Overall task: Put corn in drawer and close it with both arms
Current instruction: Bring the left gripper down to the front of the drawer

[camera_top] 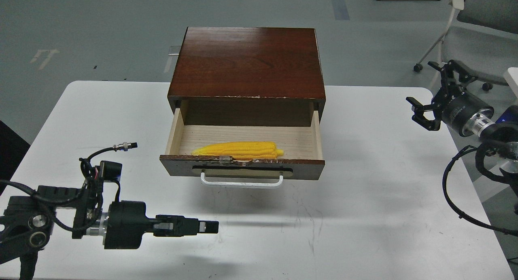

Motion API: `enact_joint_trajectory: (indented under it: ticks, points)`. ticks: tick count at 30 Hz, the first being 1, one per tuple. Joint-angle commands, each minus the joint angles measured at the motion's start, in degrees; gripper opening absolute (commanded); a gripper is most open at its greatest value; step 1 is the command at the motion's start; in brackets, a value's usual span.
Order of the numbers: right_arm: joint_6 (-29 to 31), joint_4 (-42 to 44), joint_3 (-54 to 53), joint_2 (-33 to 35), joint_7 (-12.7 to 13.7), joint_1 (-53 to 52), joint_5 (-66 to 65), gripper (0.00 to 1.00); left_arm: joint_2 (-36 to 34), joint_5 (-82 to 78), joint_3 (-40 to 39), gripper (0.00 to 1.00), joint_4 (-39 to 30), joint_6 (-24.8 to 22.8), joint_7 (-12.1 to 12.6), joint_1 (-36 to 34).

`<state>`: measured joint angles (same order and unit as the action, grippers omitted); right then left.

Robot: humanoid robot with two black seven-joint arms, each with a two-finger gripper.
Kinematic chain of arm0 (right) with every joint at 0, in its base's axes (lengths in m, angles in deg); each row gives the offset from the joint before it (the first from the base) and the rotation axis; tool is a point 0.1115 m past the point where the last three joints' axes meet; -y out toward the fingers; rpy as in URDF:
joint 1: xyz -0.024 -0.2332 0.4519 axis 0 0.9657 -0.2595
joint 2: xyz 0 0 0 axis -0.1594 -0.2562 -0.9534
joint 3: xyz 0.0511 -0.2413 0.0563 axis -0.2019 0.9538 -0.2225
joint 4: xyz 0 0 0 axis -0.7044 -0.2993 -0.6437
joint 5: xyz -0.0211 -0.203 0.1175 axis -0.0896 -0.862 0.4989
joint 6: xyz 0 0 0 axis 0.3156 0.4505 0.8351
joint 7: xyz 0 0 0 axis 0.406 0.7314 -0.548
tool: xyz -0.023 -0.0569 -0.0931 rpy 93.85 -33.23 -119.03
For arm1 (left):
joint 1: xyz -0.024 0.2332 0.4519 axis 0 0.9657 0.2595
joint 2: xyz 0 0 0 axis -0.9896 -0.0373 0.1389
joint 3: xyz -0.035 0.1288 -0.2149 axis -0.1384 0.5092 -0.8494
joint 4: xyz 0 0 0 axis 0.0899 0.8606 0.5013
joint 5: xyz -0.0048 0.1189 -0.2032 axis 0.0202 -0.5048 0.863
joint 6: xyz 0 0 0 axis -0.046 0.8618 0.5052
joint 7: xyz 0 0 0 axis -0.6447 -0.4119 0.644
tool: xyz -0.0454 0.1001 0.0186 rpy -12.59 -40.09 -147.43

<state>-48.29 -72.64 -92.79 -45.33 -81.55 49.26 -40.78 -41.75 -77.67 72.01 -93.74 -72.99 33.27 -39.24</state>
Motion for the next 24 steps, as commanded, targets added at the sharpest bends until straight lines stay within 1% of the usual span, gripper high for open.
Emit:
enact_joint_trajectory:
  ticks: [1, 2, 4, 9, 17, 24]
  points:
    - [0.0, 0.08, 0.0, 0.01, 0.0, 0.02, 0.0, 1.0, 0.37, 1.67, -0.16, 0.07, 0.1, 3.51, -0.01, 0.04]
    - [0.0, 0.08, 0.0, 0.01, 0.0, 0.1, 0.0, 1.0, 0.37, 2.8, -0.25, 0.07, 0.1, 4.39, -0.01, 0.03]
    - [0.0, 0.08, 0.0, 0.01, 0.0, 0.11, 0.0, 1.0, 0.45, 3.69, 0.02, 0.08, 0.1, 4.66, -0.01, 0.03]
    - [0.0, 0.08, 0.09, 0.01, 0.0, 0.19, 0.0, 1.0, 1.33, 3.34, 0.28, 0.1, 0.19, 4.66, -0.01, 1.09]
    - [0.0, 0.17, 1.94, -0.08, 0.0, 0.19, 0.0, 1.0, 3.27, 3.43, 0.28, 0.1, 1.51, 4.66, -0.01, 1.0]
    - [-0.09, 0.17, 1.94, -0.08, 0.0, 0.11, 0.0, 1.0, 3.36, 3.52, 0.28, 0.11, 2.21, 4.75, -0.01, 1.18]
